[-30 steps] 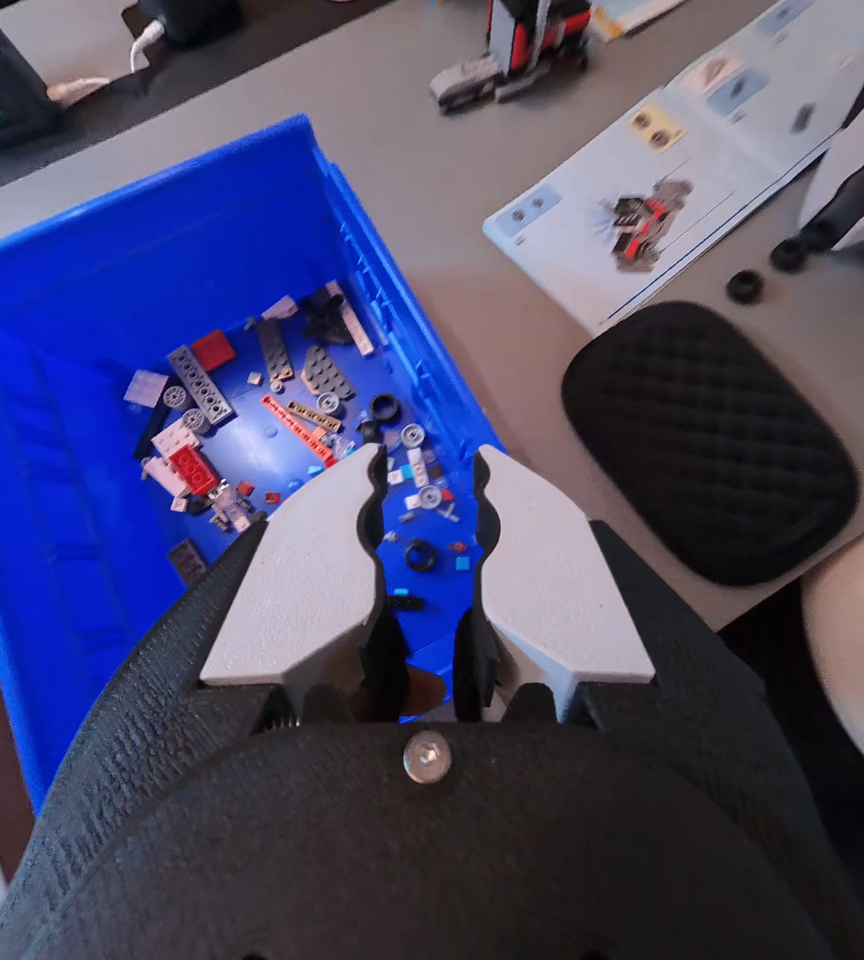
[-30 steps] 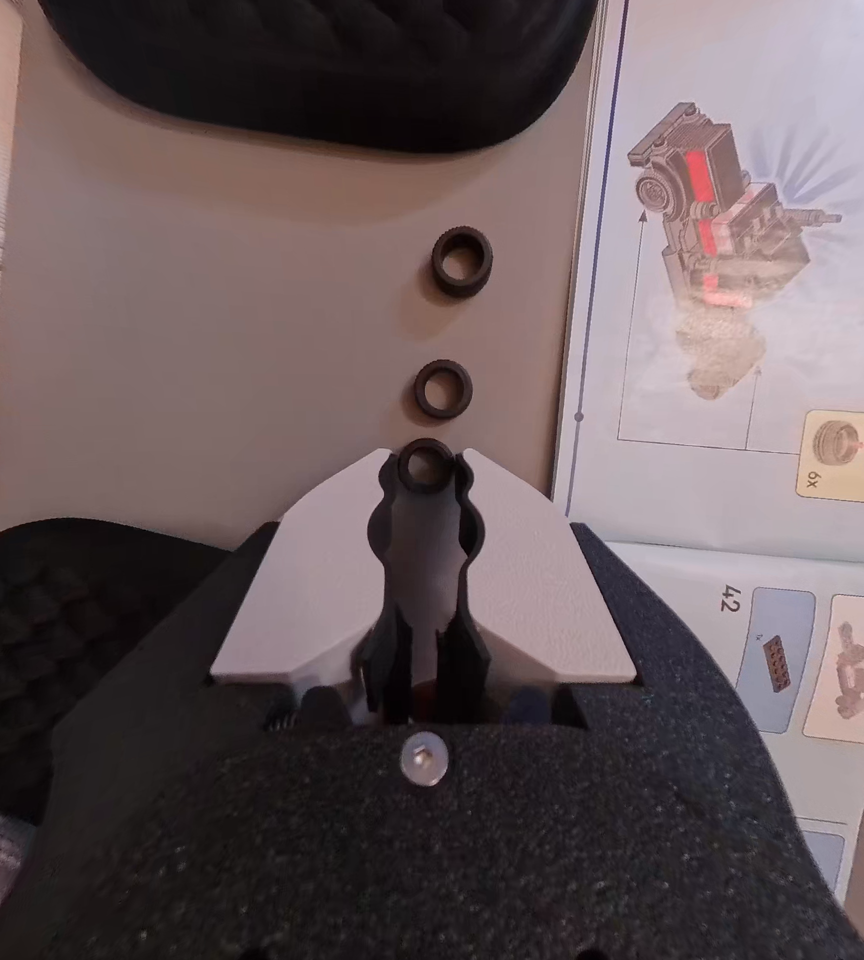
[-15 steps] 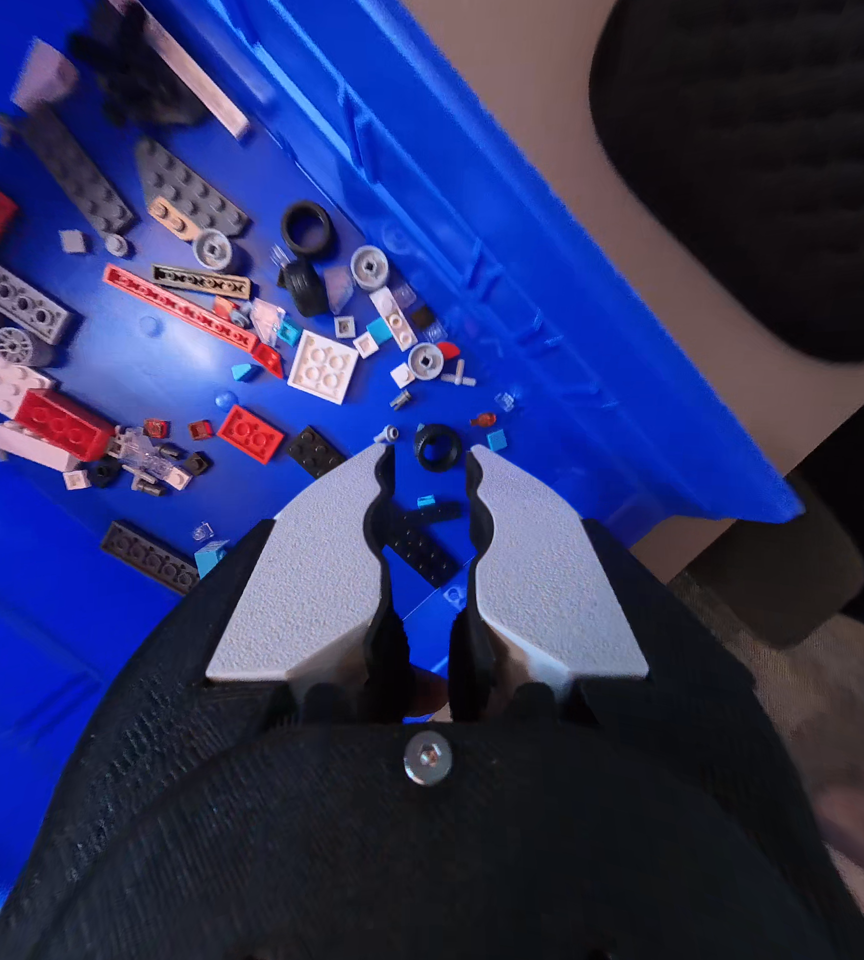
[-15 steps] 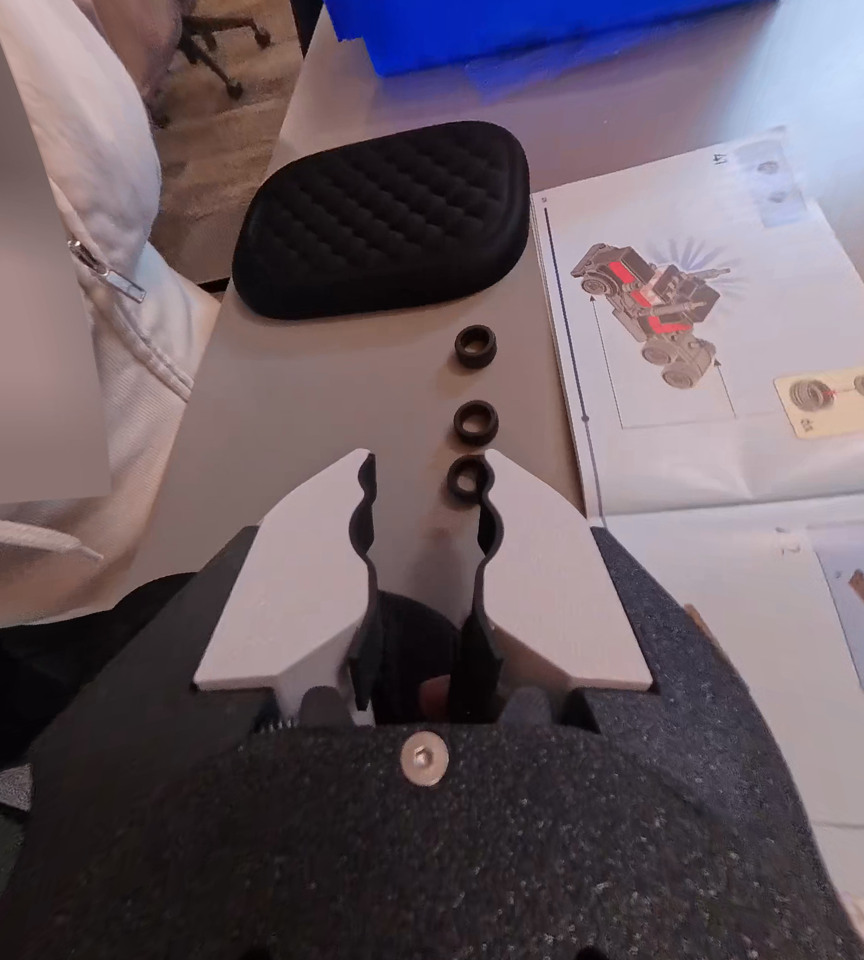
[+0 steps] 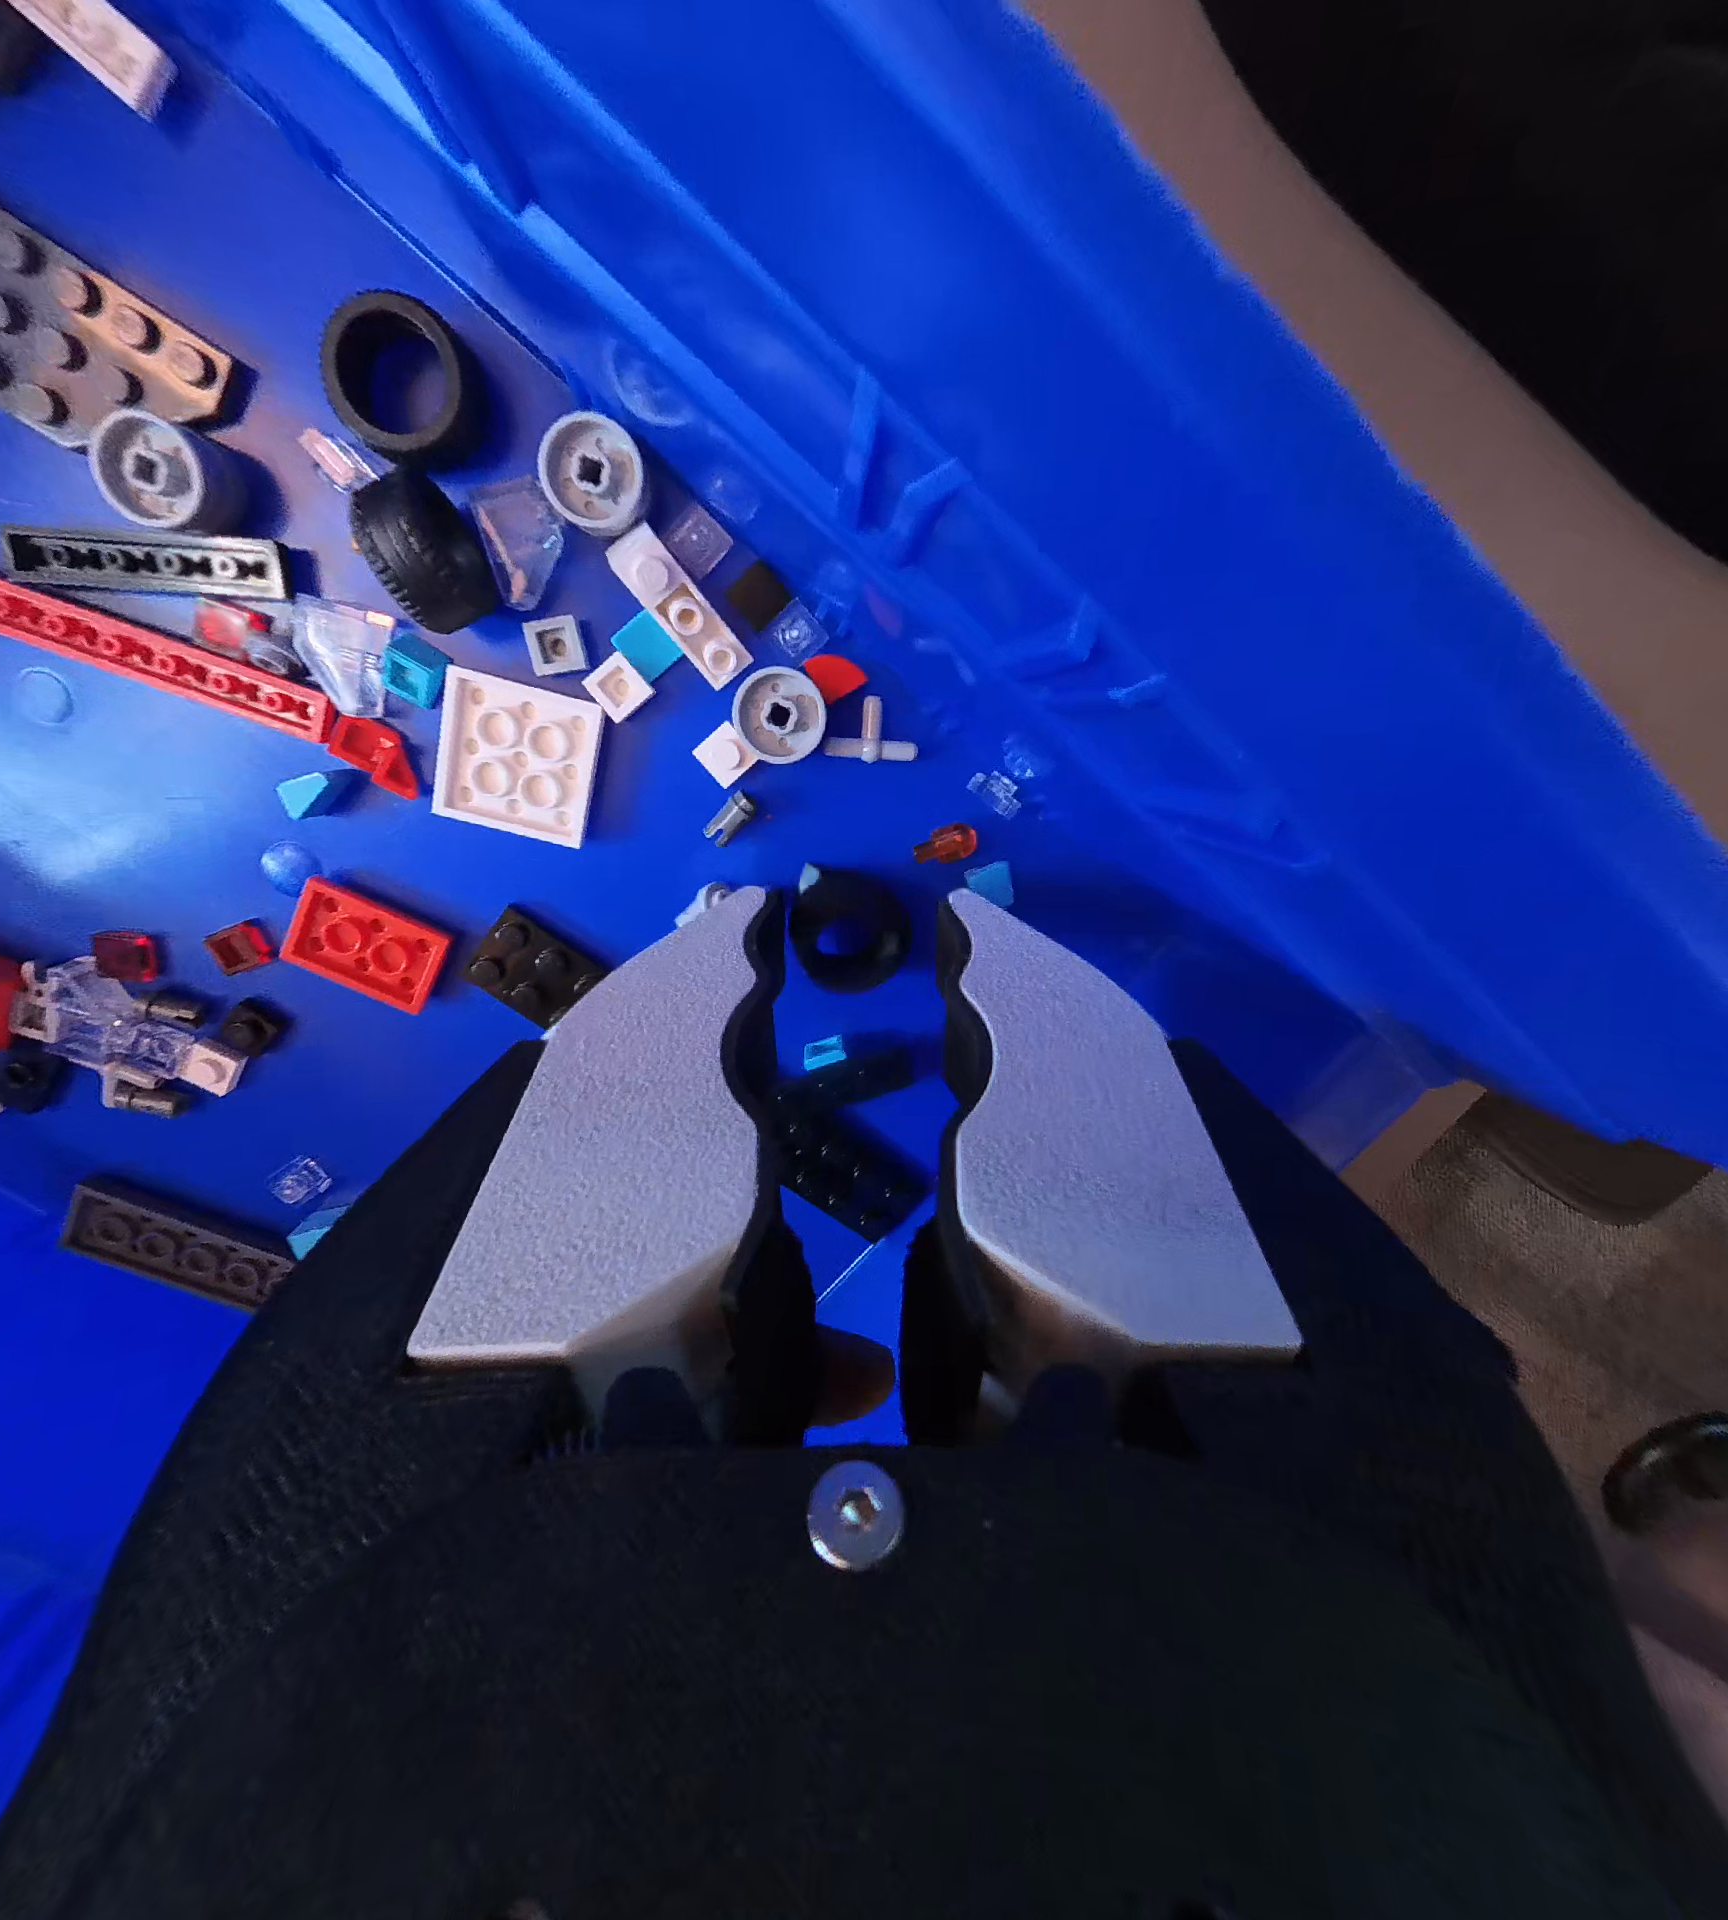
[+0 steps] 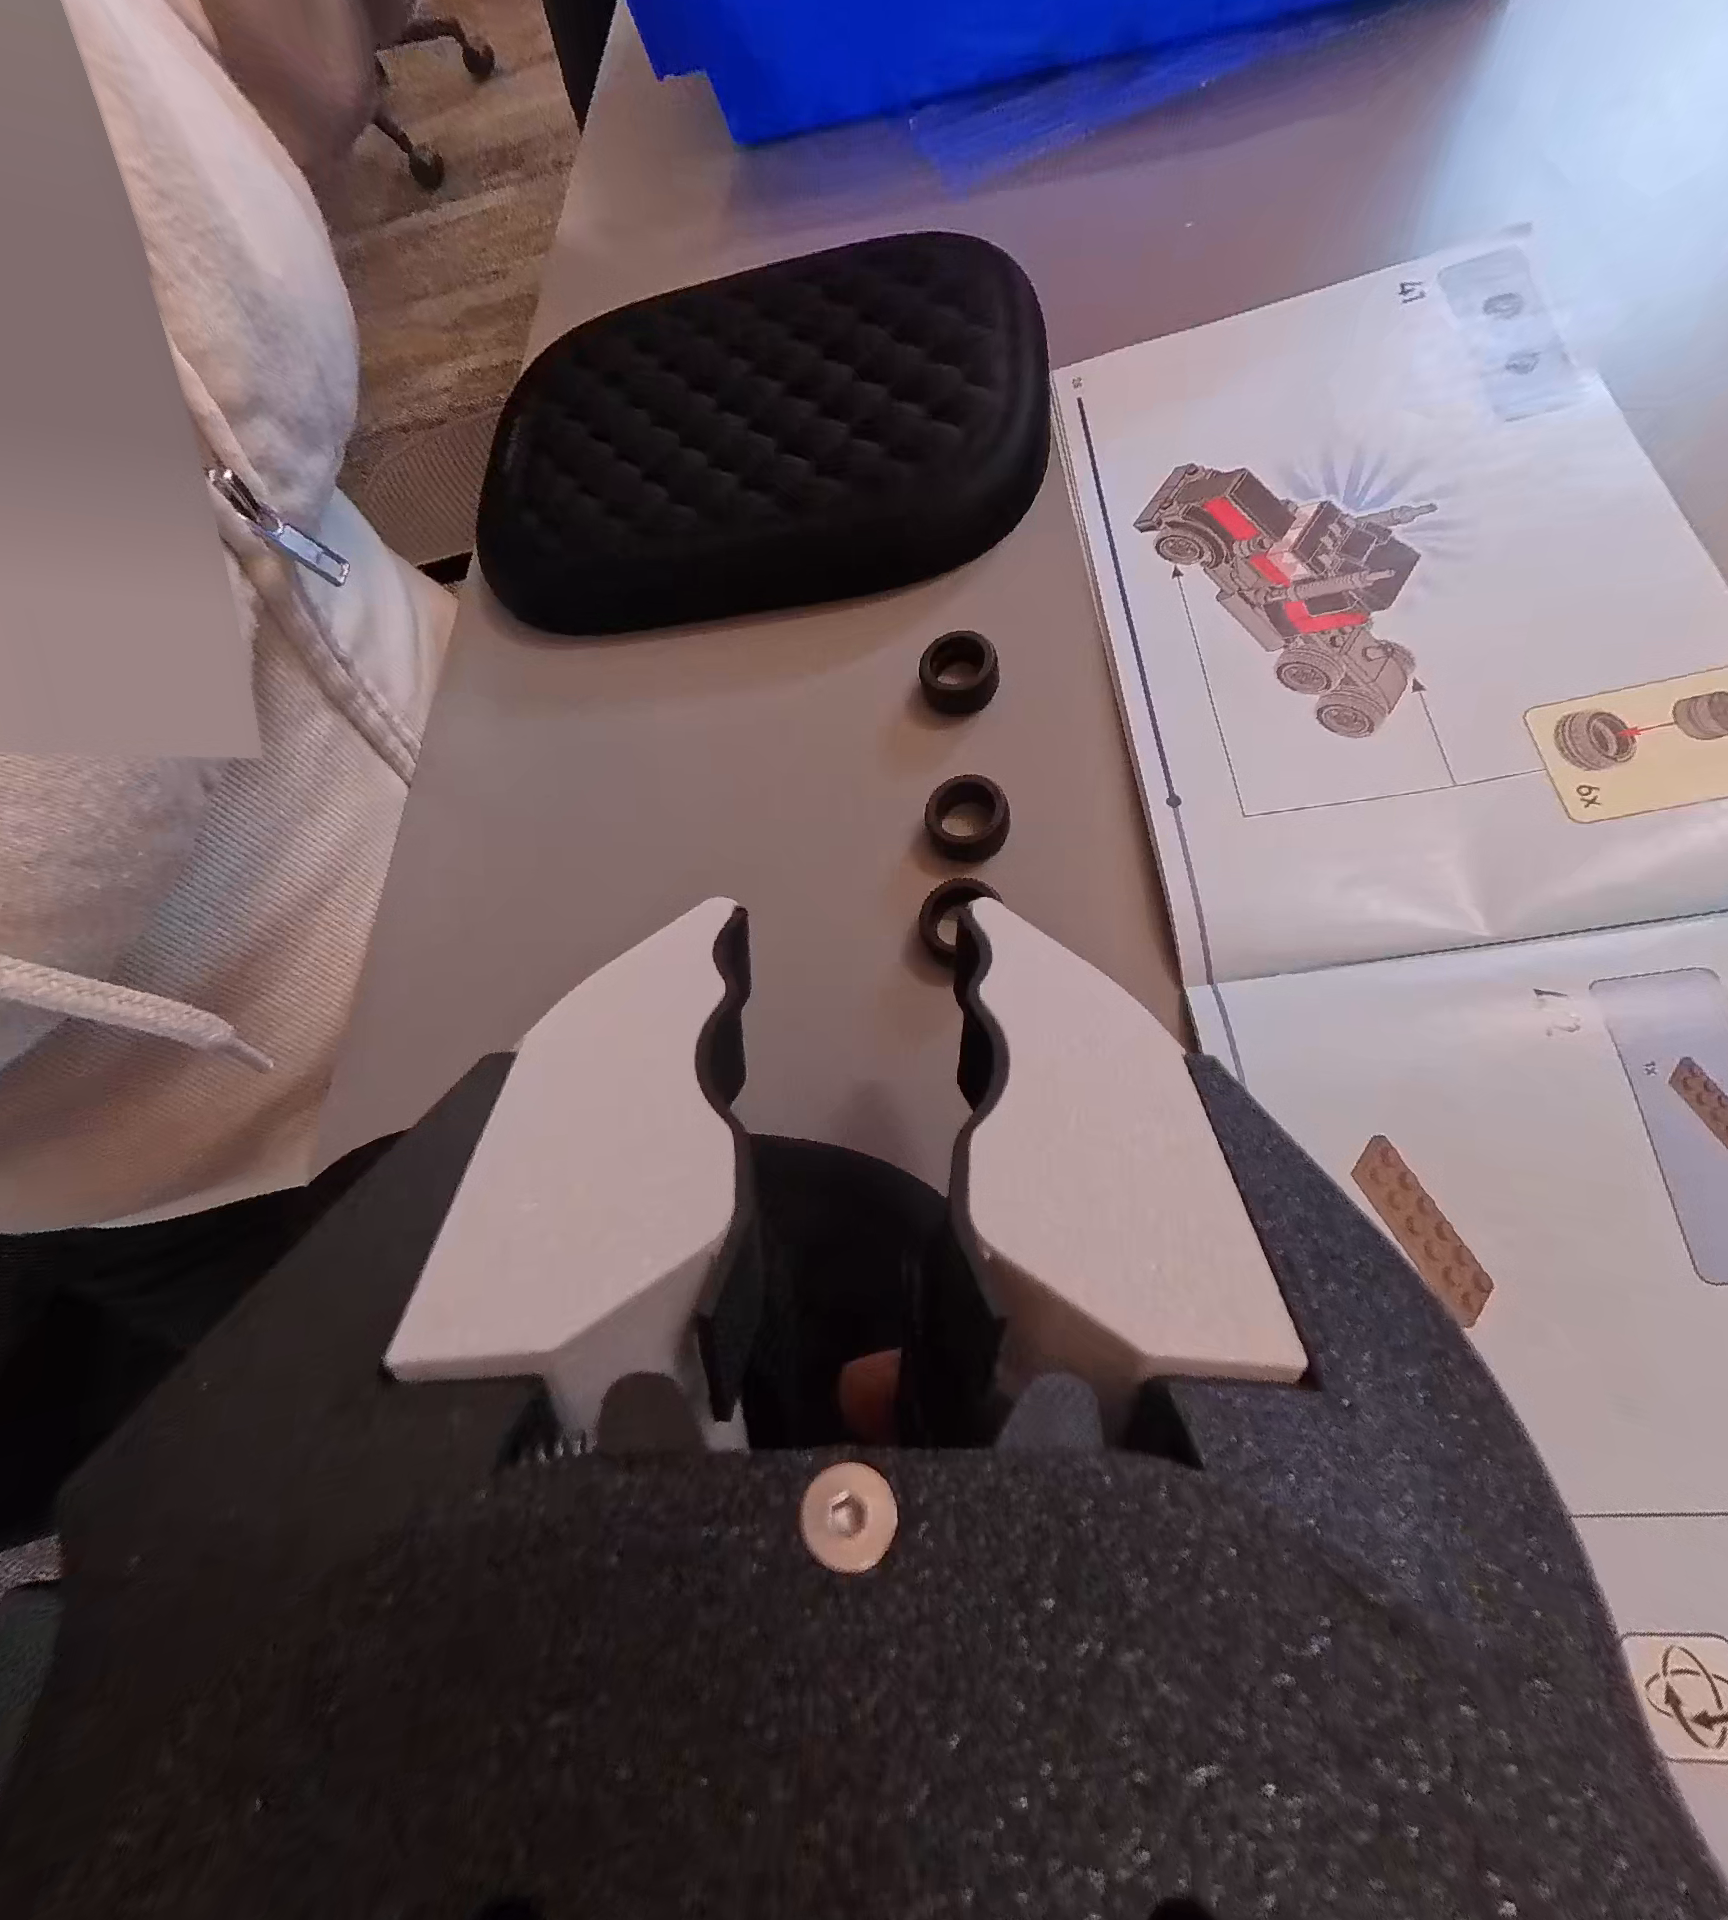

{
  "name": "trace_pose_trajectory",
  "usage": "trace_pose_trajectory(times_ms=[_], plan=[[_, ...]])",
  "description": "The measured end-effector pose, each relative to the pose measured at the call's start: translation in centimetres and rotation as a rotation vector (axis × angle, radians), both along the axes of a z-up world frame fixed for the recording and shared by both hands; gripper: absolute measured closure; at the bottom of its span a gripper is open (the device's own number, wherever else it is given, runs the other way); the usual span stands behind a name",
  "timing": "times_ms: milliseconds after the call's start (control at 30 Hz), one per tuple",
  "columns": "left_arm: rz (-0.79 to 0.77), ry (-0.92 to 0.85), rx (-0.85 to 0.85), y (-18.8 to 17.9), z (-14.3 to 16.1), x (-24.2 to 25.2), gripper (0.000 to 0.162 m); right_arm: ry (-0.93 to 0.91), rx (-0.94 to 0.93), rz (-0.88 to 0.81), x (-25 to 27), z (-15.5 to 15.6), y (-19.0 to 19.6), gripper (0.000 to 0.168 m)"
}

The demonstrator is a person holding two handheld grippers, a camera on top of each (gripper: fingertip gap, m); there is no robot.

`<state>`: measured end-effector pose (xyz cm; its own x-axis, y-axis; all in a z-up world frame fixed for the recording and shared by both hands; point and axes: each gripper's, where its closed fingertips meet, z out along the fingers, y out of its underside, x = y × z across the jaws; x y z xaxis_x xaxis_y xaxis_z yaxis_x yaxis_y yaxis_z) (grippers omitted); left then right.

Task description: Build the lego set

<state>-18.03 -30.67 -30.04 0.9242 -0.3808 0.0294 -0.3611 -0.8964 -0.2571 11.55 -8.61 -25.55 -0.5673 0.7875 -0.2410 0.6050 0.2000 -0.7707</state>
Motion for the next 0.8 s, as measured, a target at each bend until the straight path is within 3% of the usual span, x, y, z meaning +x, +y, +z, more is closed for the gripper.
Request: trace_pose_trajectory(times_ms=[300, 467, 567, 633, 733, 800], plan=[[0.045, 0.020, -0.002, -0.5, 0.2, -0.8, 0.139, 0.018, -0.013, 0.007, 0.3, 0.1, -0.2, 0.129], [0.174, -0.004, 0.183, 1.0, 3.3, -1.7, 0.140, 0.072, -0.007, 0.004, -0.5, 0.7, -0.3, 0.130], [0.307, -0.029, 0.442, 3.4, 7.7, -2.5, 0.139, 0.167, 0.008, -0.011, -1.9, 1.8, -0.3, 0.130], [0.360, -0.137, 0.699, 5.7, 12.4, -1.3, 0.140, 0.273, 0.010, -0.012, -3.3, 3.5, -0.6, 0.131], [0.285, -0.495, 1.057, 8.6, 20.6, 4.2, 0.140, 0.406, -0.005, 0.038, -4.9, 6.0, -1.9, 0.131], [0.190, -0.723, 1.115, 9.9, 23.2, 8.6, 0.140, 0.483, 0.003, 0.074, -5.8, 7.8, -2.8, 0.130]])
